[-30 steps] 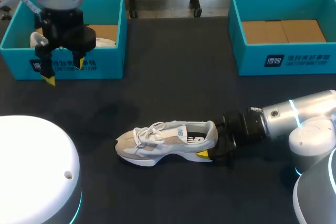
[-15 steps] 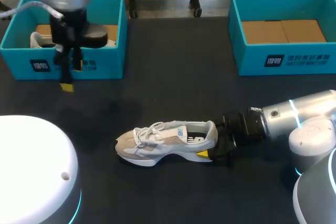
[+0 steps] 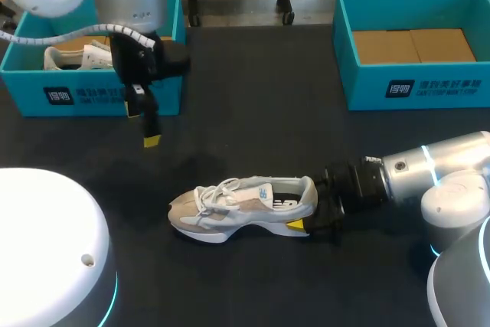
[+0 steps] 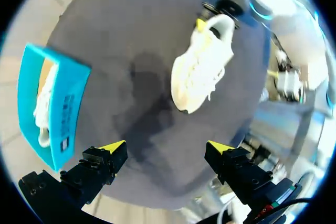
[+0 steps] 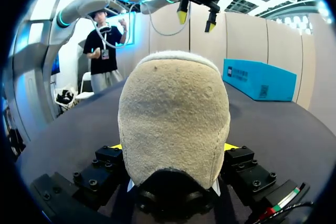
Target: Take the shoe out of the shoebox, open the shoe tongue, remove and reinsert the insole, then place the shoe into the shoebox
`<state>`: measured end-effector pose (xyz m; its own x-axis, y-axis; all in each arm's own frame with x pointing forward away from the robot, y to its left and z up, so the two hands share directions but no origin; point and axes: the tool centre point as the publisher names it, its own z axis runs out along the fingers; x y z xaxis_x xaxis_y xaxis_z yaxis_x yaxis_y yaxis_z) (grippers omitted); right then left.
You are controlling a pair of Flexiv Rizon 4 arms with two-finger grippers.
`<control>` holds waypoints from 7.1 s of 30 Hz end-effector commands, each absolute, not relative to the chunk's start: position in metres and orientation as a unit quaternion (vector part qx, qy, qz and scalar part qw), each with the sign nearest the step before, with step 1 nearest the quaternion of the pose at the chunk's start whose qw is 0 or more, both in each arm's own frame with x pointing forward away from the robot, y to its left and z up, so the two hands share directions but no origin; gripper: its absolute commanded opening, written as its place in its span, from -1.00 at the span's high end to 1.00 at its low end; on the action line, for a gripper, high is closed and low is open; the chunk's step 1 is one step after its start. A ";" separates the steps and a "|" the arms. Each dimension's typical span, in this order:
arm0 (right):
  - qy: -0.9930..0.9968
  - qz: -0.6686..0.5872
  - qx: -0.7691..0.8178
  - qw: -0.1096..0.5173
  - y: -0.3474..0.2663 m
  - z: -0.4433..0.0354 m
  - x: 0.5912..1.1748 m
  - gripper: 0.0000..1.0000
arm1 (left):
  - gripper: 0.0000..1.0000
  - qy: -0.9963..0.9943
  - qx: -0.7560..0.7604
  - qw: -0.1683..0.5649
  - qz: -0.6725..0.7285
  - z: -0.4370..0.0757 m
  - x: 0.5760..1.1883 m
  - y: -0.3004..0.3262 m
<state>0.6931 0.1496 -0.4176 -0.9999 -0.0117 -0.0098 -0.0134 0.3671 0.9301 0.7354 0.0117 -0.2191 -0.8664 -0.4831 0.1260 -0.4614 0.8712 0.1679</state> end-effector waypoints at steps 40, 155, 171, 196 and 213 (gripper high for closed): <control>0.828 0.561 -0.007 0.001 0.152 -0.423 0.689 1.00 | -1.00 -0.673 0.725 -0.016 -0.147 -0.268 0.665 -0.121; 0.828 0.561 -0.007 0.001 0.152 -0.423 0.689 1.00 | 1.00 -0.616 0.780 0.066 -0.086 -0.344 0.660 -0.064; 0.828 0.561 -0.007 0.001 0.152 -0.423 0.689 1.00 | 0.87 -0.627 0.768 0.058 -0.116 -0.379 0.665 -0.053; 0.828 0.561 -0.007 0.001 0.152 -0.423 0.689 1.00 | -0.52 -0.677 0.735 0.022 -0.039 -0.297 0.663 -0.040; 0.828 0.561 -0.007 0.001 0.152 -0.423 0.689 1.00 | 1.00 -0.841 0.540 0.015 -0.020 -0.233 0.686 -0.078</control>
